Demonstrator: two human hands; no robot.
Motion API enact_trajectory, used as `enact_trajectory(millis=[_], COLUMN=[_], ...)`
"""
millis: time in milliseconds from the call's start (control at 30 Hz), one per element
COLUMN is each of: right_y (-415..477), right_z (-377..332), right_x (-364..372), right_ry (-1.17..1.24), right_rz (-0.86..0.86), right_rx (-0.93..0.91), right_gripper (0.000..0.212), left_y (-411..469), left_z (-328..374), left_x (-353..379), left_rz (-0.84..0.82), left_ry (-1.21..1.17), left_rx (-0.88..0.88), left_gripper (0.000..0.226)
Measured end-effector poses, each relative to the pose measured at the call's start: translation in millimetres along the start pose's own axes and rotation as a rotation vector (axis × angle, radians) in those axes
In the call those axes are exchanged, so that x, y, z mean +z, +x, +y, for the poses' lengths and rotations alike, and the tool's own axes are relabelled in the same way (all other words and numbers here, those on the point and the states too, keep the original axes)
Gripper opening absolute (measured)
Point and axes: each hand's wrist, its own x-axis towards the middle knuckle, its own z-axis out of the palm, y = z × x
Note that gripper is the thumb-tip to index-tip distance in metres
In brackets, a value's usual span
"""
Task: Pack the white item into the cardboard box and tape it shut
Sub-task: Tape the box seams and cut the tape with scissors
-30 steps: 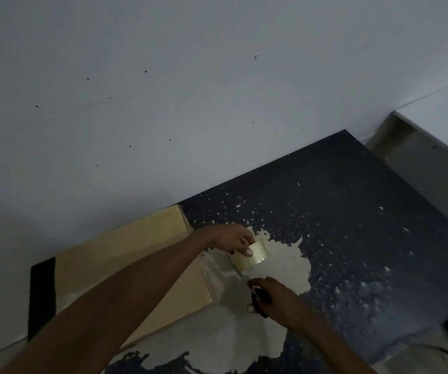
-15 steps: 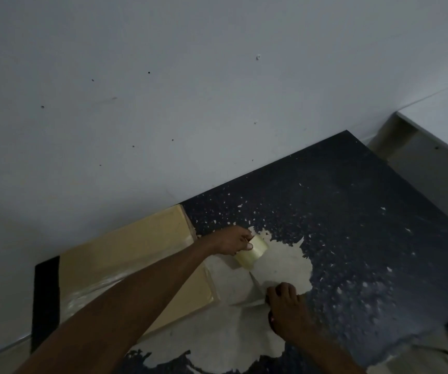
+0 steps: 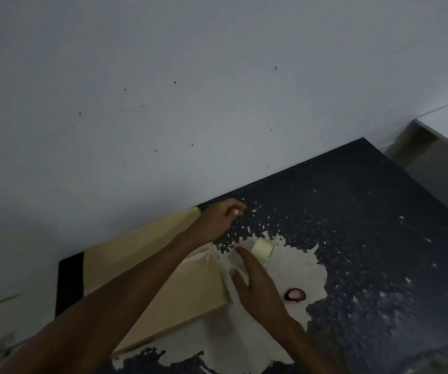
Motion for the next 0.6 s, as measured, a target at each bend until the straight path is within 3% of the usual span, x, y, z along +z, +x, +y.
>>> enact_trajectory(millis=[167,300,400,500,600], right_y=[3.7,5.4,7.9,11.5,14.6], right_z=[-32.0,-29.6,-24.9,-23.7,-26.5], right_x=[41.9,48.2,45.5,41.4,40.1], right_ry=[0.163,0.193,0.247,0.288,0.298], right_rz=[-0.187,-0.174,-0.173,-0.202,-0.238], right_rx=[-0.047,0.015,0.07,0.1,0.152], right_gripper=[0.074,0.073,0.068,0.062,0.058], left_y=[-80.1,-136.2,-158.2,-168.2,-171.0], left_z=[-29.4,-65.1,-85.4,-95.6,-95.4], left_x=[-14.6,9.8,29.3,43.0,42.9], left_rz=[0.433,0.54,0.461,0.309,0.241], left_ry=[0.066,0.18,0.288,0.651,0.773], left_rx=[0.022,0.038,-0.01,-0.024,-0.041], left_gripper=[0.028,0.027,0.049,0.064,0.074])
